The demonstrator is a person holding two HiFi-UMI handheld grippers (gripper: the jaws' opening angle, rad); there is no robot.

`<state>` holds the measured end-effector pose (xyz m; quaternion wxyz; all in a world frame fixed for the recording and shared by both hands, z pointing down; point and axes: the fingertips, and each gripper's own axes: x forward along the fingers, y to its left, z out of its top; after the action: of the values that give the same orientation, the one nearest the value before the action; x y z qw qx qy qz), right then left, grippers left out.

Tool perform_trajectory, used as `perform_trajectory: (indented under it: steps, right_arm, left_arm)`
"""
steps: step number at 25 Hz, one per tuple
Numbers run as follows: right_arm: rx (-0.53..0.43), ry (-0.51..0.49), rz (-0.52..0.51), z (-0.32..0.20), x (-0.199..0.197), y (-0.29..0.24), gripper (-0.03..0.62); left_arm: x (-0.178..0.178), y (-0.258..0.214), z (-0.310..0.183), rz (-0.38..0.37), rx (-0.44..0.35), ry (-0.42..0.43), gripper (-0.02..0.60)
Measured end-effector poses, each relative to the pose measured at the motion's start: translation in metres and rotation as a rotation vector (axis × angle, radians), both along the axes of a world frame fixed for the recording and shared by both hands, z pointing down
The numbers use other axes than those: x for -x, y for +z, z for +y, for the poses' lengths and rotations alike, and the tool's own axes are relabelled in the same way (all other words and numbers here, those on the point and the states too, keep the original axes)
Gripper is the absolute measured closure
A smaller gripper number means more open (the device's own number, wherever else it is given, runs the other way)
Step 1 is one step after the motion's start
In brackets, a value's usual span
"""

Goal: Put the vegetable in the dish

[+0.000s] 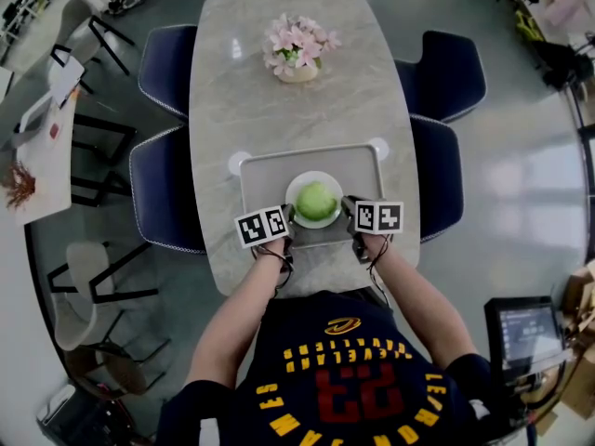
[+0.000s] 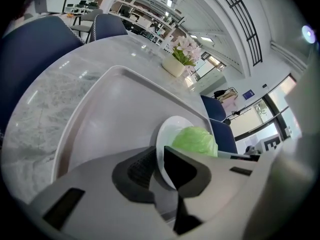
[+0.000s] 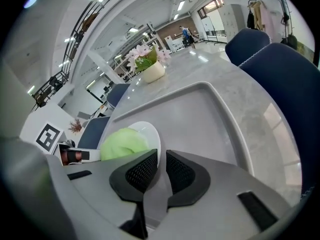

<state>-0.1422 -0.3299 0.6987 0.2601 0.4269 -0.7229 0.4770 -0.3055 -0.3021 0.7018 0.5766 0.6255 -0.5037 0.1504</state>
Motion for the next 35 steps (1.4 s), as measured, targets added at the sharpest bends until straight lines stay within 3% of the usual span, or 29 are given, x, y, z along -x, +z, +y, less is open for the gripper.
perform_trajectory:
  steps: [7, 12, 16, 25, 28, 31, 35]
  right_arm:
    - [-0.070, 0.049, -0.074, -0.001, -0.001, -0.023, 0.553]
    - [-0.159, 0.038, -0.261, 0.006, 0.011, -0.065, 0.553]
    - [-0.200, 0.009, -0.397, 0.024, 0.018, -0.097, 0.589]
    - [-0.298, -0.058, -0.520, 0.061, 0.036, -0.165, 0.589]
    - [-0.331, -0.067, -0.550, 0.068, 0.038, -0.187, 0.589]
    - [-0.398, -0.101, -0.540, 0.070, 0.038, -0.209, 0.589]
    - [-0.492, -0.153, -0.514, 0.072, 0.042, -0.236, 0.589]
  left_arm:
    - [0.008, -0.016, 0.003, 0.048, -0.061, -0.038, 0.532]
    - [0.001, -0.057, 0.009, 0.163, -0.190, -0.033, 0.551]
    - [-0.003, -0.090, 0.023, 0.156, -0.295, 0.058, 0.581]
    - [-0.030, -0.176, 0.058, 0.147, -0.521, 0.280, 0.581]
    - [-0.036, -0.206, 0.056, 0.199, -0.566, 0.250, 0.581]
    - [-0.035, -0.228, 0.051, 0.278, -0.576, 0.155, 0.581]
    - [-0.039, -0.245, 0.054, 0.268, -0.614, 0.142, 0.581]
